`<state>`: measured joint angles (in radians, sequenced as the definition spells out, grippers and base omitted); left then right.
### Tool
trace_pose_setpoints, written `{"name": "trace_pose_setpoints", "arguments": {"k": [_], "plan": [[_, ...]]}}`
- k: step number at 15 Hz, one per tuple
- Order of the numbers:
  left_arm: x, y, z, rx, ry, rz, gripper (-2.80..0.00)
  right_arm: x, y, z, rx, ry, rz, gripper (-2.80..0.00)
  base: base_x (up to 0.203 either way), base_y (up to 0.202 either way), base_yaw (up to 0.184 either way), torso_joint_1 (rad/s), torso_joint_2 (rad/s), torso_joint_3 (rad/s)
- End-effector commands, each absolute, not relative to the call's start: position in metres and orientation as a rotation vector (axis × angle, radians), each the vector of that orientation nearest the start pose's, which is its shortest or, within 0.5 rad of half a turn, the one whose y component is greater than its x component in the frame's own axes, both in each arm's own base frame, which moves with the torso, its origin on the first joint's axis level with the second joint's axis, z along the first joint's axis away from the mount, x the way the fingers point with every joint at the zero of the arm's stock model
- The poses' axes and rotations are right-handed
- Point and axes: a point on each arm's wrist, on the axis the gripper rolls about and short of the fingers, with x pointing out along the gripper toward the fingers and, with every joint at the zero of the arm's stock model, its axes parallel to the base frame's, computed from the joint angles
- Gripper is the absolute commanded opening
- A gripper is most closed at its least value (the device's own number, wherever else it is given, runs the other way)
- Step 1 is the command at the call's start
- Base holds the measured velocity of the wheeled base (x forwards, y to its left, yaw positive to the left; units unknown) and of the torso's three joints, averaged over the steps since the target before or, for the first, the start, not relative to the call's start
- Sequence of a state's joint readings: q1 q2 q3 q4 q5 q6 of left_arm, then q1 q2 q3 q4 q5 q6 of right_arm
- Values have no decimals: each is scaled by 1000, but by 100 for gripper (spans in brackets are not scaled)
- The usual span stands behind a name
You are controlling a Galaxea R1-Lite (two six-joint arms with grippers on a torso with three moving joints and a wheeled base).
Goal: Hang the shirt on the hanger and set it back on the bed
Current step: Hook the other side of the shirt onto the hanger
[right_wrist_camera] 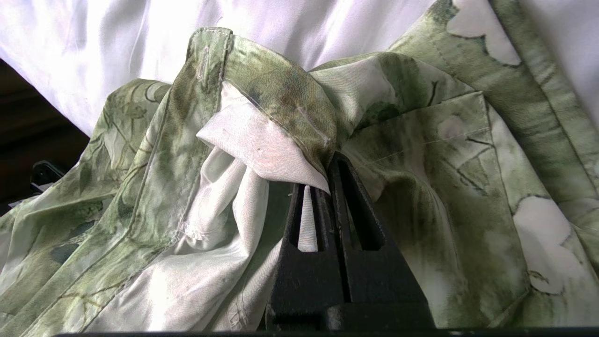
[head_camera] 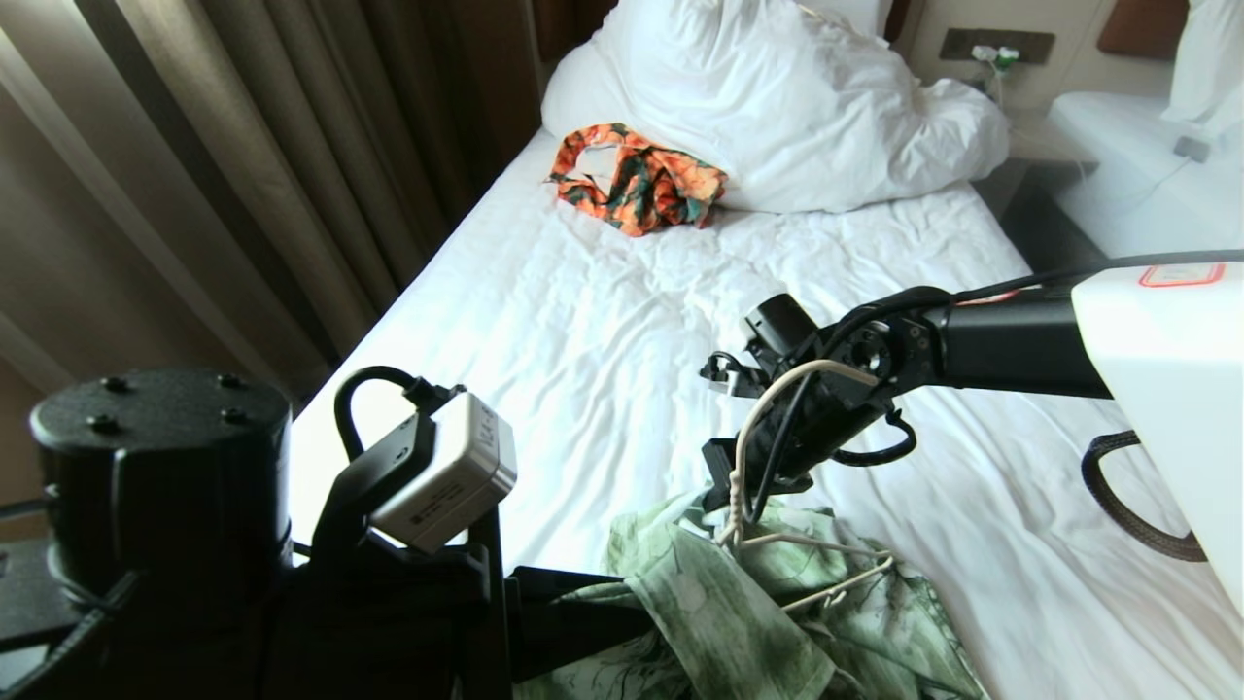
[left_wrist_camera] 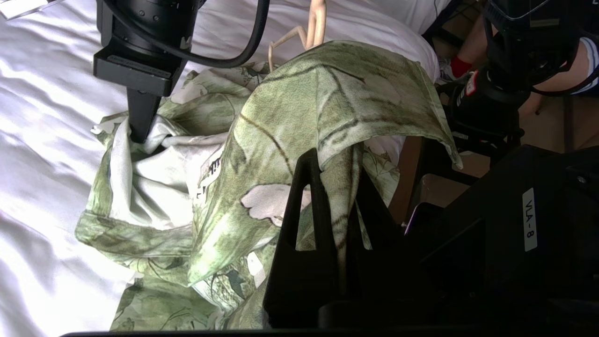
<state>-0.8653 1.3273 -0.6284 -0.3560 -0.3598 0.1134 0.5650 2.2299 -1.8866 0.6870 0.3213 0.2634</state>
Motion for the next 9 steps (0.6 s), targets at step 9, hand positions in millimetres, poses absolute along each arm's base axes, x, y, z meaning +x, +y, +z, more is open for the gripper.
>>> {"name": "trace_pose_setpoints", "arguments": {"k": [9], "plan": [[109,-138,238,161,126,-1172,-280,349,170,206,214,1086,540,-280,0,0,0,0,0,0]]}}
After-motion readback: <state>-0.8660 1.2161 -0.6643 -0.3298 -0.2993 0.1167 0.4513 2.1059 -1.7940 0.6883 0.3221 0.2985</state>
